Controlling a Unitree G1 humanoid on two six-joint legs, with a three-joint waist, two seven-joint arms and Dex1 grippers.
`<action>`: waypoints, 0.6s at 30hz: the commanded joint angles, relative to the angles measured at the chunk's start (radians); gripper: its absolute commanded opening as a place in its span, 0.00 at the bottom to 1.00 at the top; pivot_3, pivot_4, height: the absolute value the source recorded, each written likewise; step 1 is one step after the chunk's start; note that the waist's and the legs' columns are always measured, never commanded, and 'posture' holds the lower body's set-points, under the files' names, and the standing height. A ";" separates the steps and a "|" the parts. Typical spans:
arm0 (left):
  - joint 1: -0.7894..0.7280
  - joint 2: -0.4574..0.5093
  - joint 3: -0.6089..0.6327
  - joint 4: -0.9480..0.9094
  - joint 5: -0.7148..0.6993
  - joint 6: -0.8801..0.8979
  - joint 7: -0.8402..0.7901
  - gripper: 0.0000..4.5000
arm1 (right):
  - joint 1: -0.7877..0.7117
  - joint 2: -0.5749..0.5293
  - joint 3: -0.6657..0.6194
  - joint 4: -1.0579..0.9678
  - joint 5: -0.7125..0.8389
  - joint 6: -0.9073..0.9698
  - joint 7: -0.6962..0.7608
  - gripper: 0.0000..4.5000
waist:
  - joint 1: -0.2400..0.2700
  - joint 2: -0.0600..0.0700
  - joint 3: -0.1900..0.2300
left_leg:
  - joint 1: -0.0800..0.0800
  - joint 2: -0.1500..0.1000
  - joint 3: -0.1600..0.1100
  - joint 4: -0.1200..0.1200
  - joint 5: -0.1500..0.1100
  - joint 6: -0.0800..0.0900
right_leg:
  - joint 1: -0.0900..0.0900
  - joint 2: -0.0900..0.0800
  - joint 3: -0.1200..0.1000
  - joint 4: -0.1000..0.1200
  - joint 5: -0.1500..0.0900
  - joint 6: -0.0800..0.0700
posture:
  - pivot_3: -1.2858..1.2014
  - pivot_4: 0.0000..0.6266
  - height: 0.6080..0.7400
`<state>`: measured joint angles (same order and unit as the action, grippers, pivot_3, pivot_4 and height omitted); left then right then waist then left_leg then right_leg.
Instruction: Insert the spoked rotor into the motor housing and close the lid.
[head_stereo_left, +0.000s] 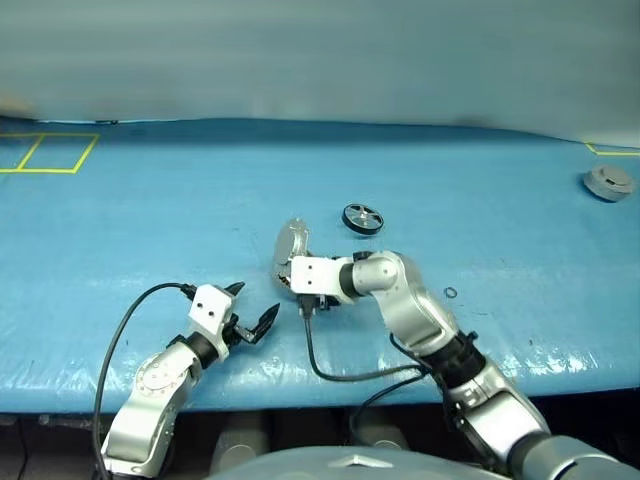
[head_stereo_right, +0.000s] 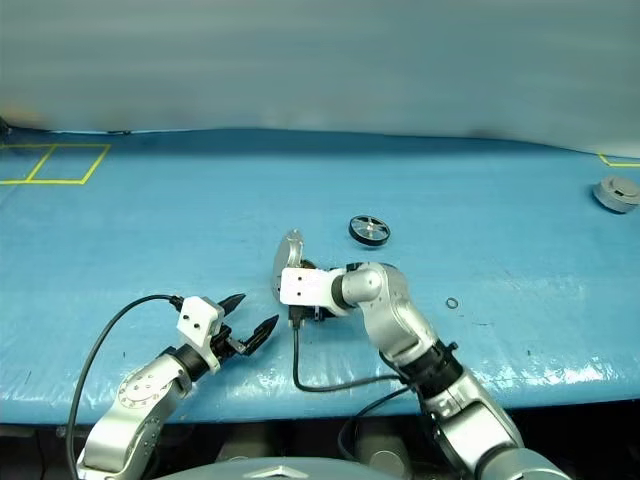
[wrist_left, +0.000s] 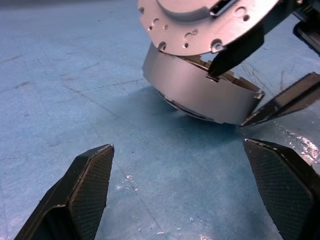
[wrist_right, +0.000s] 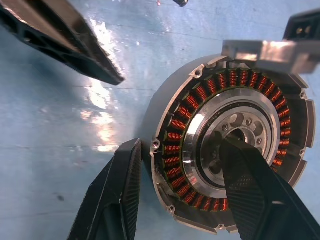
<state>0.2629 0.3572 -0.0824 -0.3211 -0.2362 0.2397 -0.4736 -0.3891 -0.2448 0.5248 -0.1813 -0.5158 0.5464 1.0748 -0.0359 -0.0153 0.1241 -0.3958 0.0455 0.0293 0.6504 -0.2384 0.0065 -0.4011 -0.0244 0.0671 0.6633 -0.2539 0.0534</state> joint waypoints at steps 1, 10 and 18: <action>0.003 0.010 0.009 -0.044 -0.003 0.000 -0.010 1.00 | 0.094 0.012 0.060 -0.054 -0.001 0.170 -0.014 0.45 | 0.000 -0.001 -0.001 | 0.001 0.000 0.000 0.000 0.000 0.000 | 0.001 0.000 0.000 0.000 0.000 0.000 | 0.52 0.24 1.00; -0.003 0.015 0.006 -0.055 -0.002 0.020 -0.014 1.00 | 0.098 0.131 0.072 -0.097 0.019 0.328 -0.184 0.75 | -0.002 -0.004 -0.002 | 0.001 0.001 -0.003 -0.002 -0.001 -0.001 | -0.001 -0.001 0.000 -0.001 0.001 -0.002 | 0.52 0.24 1.00; -0.003 0.010 0.008 -0.064 -0.004 0.022 -0.013 1.00 | 0.003 0.173 0.044 -0.222 0.096 0.502 -0.230 0.99 | 0.002 -0.006 0.004 | -0.006 0.000 -0.003 -0.003 -0.001 -0.001 | -0.007 -0.002 0.000 -0.001 0.003 -0.005 | 0.52 0.24 1.00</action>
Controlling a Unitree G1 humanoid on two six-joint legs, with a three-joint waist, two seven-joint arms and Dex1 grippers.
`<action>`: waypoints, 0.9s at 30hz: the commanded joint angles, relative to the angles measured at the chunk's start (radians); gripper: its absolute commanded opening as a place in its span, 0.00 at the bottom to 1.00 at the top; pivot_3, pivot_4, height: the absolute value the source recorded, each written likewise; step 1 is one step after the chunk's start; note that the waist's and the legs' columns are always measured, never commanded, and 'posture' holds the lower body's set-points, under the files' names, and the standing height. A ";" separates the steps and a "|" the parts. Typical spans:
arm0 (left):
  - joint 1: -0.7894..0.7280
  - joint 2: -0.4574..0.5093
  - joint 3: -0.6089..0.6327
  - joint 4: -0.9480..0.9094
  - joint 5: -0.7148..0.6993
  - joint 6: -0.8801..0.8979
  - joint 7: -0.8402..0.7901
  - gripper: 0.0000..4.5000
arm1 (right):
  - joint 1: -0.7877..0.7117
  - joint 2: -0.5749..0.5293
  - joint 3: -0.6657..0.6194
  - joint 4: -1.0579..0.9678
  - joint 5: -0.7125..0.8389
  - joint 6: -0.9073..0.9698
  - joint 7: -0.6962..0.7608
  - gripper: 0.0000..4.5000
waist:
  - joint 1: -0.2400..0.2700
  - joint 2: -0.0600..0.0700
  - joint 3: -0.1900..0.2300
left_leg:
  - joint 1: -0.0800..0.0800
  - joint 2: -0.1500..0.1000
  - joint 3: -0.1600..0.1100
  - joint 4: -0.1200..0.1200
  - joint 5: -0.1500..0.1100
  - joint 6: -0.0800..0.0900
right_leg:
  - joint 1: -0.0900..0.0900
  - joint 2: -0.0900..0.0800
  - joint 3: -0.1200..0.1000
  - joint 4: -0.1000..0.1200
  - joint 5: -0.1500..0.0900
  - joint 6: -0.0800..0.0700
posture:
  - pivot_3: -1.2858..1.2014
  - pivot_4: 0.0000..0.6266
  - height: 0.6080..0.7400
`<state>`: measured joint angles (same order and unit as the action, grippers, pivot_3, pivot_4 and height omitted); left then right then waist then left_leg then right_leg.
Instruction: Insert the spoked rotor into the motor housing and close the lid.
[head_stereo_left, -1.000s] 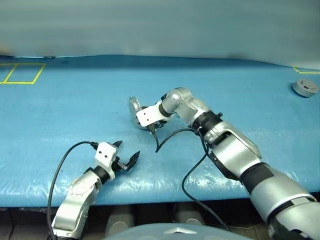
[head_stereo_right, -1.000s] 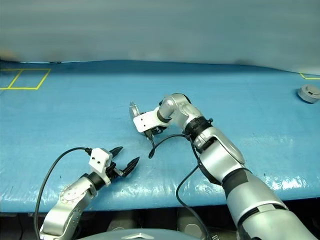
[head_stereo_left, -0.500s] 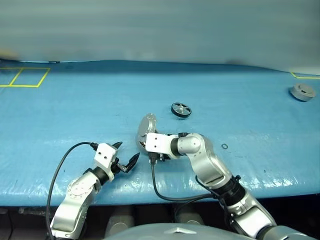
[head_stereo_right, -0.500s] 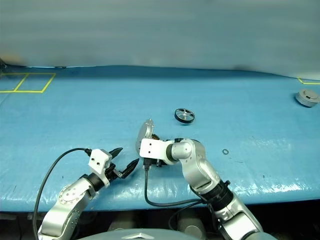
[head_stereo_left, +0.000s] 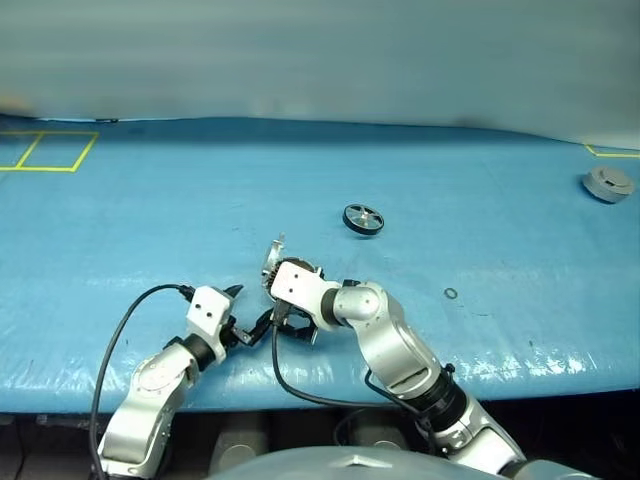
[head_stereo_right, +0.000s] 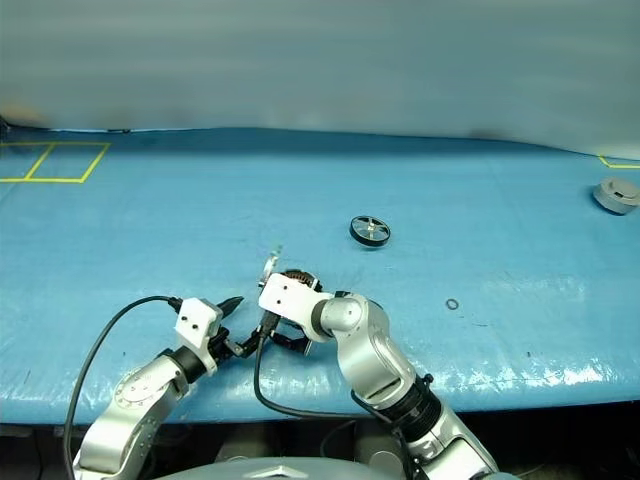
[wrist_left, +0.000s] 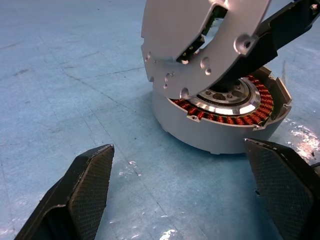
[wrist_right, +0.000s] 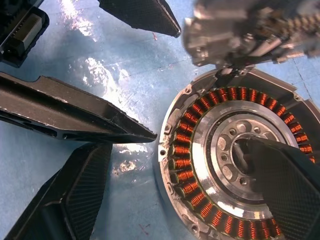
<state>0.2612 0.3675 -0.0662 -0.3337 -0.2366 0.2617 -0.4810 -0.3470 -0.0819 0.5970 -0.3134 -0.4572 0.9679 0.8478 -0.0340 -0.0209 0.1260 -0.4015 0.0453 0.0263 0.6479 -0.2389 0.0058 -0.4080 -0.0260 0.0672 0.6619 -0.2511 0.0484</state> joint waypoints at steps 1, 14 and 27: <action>-0.002 -0.002 -0.009 -0.052 -0.004 0.000 -0.006 1.00 | -0.052 0.005 -0.031 -0.120 0.053 0.110 0.002 0.99 | 0.000 0.000 0.004 | -0.001 0.000 0.000 0.000 0.000 0.000 | 0.000 0.000 0.000 0.000 0.000 0.000 | 0.52 0.24 1.00; 0.000 -0.001 -0.031 -0.066 -0.001 -0.033 -0.039 1.00 | -0.255 -0.441 0.047 -0.263 0.250 -0.073 0.214 0.99 | -0.002 -0.001 0.013 | -0.012 -0.001 -0.003 0.001 0.000 0.001 | -0.004 0.000 -0.003 -0.002 0.001 0.001 | 0.52 0.24 1.00; 0.032 0.039 -0.057 -0.088 0.004 -0.033 -0.084 1.00 | -0.508 -0.526 0.166 0.261 0.133 -1.182 0.308 0.99 | -0.008 -0.001 0.024 | -0.011 0.000 0.002 0.002 0.000 0.001 | -0.004 0.002 -0.002 -0.001 0.002 0.004 | 0.52 0.24 1.00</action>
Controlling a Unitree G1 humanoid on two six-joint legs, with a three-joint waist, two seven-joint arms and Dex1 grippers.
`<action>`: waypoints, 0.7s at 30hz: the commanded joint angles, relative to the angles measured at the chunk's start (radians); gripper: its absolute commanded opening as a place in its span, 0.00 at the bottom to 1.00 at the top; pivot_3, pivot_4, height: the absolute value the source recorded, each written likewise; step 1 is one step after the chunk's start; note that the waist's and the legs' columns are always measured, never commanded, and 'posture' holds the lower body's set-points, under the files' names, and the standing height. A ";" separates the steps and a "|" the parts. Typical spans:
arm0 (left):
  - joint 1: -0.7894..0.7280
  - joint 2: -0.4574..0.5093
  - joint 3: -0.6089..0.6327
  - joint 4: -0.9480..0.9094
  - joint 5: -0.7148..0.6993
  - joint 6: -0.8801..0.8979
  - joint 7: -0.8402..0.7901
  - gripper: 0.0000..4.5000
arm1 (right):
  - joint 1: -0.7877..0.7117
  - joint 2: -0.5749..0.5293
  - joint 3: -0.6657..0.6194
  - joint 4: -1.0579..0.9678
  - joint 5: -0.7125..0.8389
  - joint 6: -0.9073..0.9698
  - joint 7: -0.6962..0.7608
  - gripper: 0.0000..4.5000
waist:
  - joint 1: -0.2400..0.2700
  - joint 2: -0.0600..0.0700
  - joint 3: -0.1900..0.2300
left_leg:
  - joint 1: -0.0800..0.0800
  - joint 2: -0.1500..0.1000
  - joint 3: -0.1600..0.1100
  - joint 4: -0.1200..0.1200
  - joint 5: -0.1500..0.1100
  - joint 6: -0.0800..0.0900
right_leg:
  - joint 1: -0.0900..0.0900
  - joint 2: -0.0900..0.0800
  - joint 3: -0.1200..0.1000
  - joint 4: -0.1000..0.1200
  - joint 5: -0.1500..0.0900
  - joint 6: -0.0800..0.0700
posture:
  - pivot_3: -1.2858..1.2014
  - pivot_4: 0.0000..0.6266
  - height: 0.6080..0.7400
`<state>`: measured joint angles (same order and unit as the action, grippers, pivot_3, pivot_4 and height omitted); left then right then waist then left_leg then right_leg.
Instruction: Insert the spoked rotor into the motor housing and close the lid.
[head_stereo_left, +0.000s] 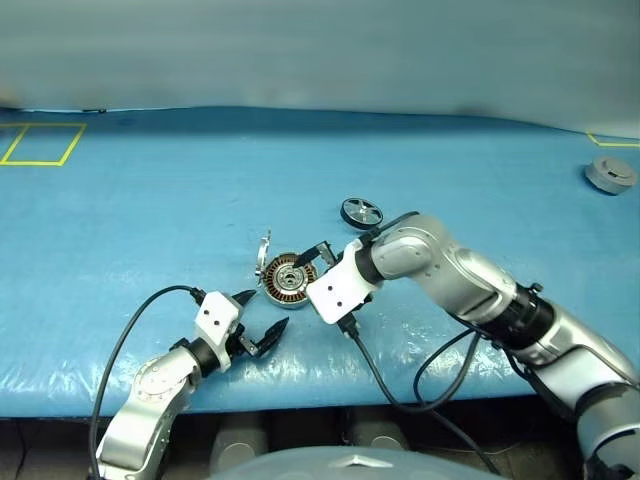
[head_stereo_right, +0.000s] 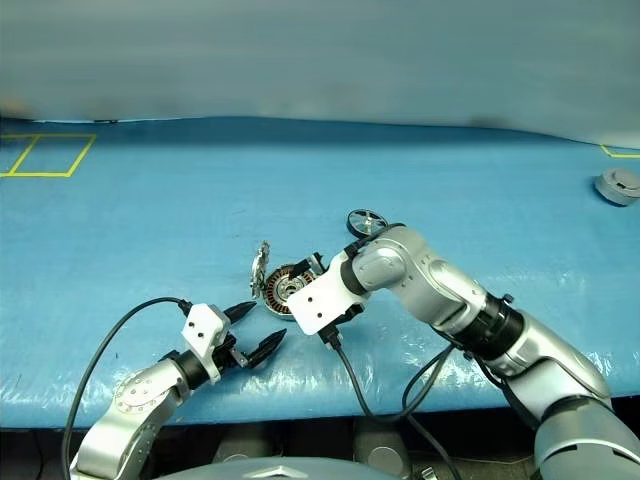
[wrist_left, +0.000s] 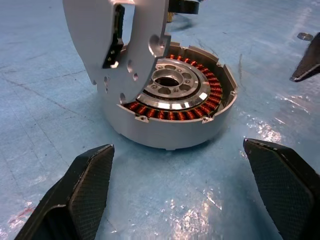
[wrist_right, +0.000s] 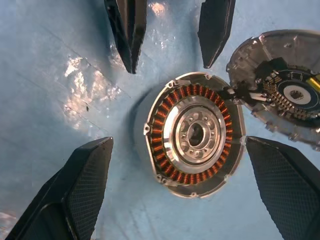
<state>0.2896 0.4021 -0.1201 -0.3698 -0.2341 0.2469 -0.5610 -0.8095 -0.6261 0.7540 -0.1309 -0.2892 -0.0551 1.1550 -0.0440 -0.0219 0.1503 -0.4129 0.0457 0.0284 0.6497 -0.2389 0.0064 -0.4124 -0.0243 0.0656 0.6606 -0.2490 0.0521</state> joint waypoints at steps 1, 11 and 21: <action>0.004 0.004 -0.003 -0.052 0.001 -0.019 -0.003 1.00 | -0.061 0.028 0.014 0.119 -0.047 -0.202 0.004 0.99 | 0.005 0.000 0.000 | 0.000 0.000 0.000 0.000 0.000 0.000 | 0.000 0.000 0.000 0.000 0.000 0.000 | 0.52 0.24 1.00; 0.035 -0.001 -0.005 -0.069 0.001 -0.025 0.001 1.00 | -0.180 0.092 0.051 0.402 -0.158 -0.525 0.028 0.99 | 0.010 0.001 0.001 | 0.000 0.000 0.001 0.001 0.000 0.000 | 0.000 -0.001 0.000 0.001 0.000 -0.001 | 0.52 0.24 1.00; 0.057 -0.013 -0.008 -0.070 0.004 -0.038 0.017 1.00 | -0.207 0.124 0.053 0.527 -0.229 -0.640 0.029 0.99 | 0.009 0.001 0.001 | 0.001 0.000 0.001 0.001 0.000 0.000 | 0.001 -0.001 0.001 0.003 -0.001 -0.003 | 0.52 0.24 1.00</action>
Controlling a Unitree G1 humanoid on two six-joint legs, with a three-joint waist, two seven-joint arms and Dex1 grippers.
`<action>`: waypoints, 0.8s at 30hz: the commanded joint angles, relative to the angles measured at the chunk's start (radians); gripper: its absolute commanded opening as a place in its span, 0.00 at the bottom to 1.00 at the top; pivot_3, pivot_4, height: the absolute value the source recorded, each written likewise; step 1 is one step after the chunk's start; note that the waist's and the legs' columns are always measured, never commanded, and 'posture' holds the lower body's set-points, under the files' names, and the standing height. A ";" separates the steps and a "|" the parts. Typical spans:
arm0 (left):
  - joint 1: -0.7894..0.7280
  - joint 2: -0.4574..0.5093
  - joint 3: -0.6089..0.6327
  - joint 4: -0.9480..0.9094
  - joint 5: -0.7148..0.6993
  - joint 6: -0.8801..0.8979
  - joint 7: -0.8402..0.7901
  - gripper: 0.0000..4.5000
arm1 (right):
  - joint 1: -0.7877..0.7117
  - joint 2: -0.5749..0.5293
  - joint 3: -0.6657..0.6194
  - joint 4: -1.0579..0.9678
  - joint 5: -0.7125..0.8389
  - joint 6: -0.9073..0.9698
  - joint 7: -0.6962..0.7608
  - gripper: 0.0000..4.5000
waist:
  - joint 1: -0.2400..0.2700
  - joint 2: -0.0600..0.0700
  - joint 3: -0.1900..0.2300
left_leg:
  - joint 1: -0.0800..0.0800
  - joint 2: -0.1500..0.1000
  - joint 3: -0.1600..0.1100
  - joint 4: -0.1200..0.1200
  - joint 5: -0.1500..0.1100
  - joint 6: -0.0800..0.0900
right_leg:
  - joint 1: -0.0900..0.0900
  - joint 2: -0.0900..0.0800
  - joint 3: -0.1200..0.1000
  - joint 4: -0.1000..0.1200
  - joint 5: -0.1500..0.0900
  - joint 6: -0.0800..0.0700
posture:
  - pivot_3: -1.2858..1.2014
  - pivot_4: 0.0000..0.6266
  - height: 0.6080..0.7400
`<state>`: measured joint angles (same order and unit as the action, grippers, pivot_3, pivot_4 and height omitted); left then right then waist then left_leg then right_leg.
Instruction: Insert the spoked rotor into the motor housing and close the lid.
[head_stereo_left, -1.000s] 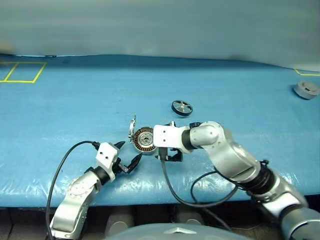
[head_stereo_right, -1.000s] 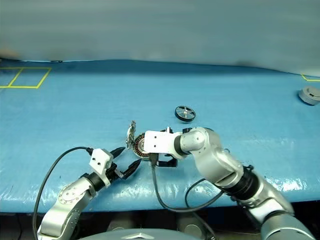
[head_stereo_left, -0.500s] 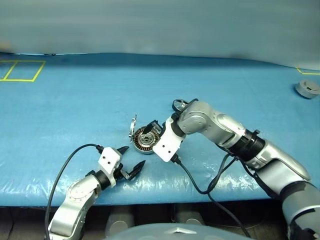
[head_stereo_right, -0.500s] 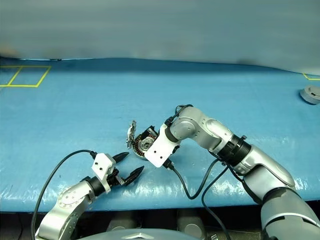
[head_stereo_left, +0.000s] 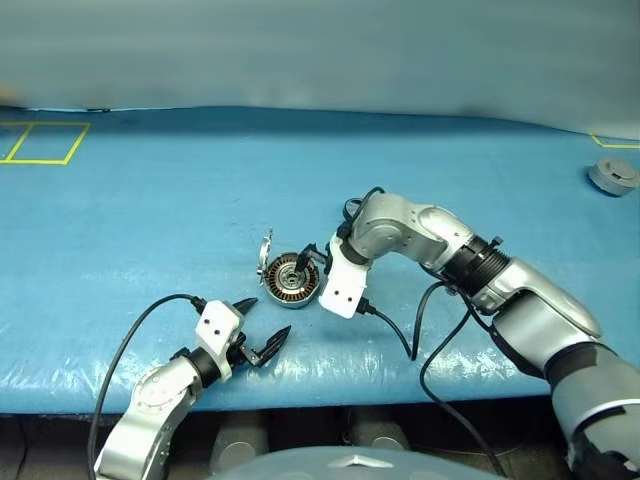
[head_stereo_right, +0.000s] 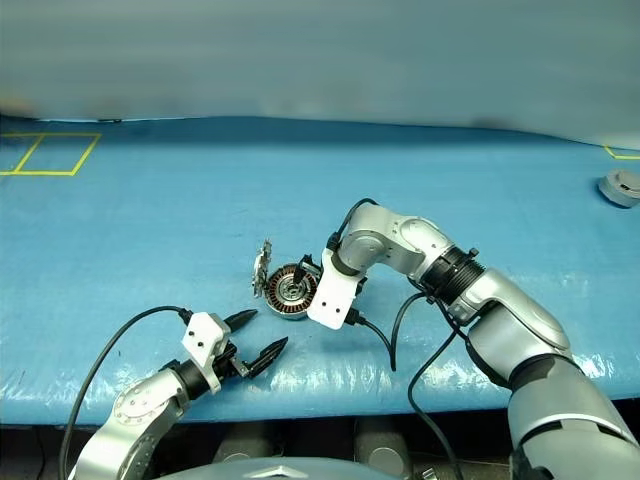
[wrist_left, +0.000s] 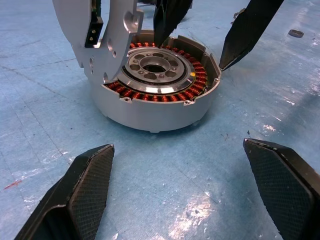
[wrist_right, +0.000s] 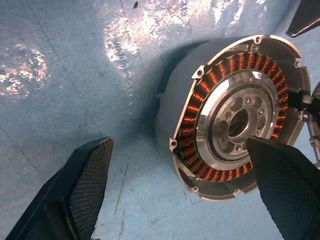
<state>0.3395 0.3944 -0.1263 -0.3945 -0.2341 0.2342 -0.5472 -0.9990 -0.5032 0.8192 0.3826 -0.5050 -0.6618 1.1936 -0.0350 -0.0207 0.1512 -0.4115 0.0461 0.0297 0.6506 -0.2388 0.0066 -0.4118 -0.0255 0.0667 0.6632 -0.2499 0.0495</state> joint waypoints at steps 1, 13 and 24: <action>0.009 -0.005 -0.003 -0.045 0.004 -0.026 0.005 1.00 | -0.015 0.004 -0.013 0.020 -0.020 -0.039 -0.012 0.99 | 0.000 0.000 0.000 | 0.000 0.000 0.000 0.000 0.000 0.000 | 0.000 0.000 0.000 0.000 0.000 0.000 | 0.52 0.24 1.00; 0.012 -0.017 -0.007 -0.040 0.005 -0.031 0.017 1.00 | 0.004 0.052 -0.009 0.037 -0.055 -0.053 -0.027 0.99 | -0.001 0.000 0.000 | 0.001 0.000 0.000 0.001 0.000 0.000 | 0.001 0.000 0.000 0.002 0.000 0.000 | 0.52 0.24 1.00; 0.008 -0.022 -0.008 -0.032 0.001 -0.033 0.019 1.00 | 0.035 0.072 -0.012 0.080 -0.070 -0.016 -0.037 0.56 | -0.001 0.000 0.000 | 0.002 0.000 0.000 0.002 0.000 0.000 | 0.002 0.000 0.000 0.003 0.000 0.000 | 0.52 0.24 1.00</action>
<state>0.3483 0.3774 -0.1277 -0.3945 -0.2342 0.2280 -0.5248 -0.9890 -0.4313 0.8094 0.4501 -0.5662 -0.6878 1.1556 -0.0356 -0.0206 0.1508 -0.4091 0.0460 0.0300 0.6522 -0.2386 0.0066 -0.4096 -0.0256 0.0671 0.6660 -0.2500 0.0493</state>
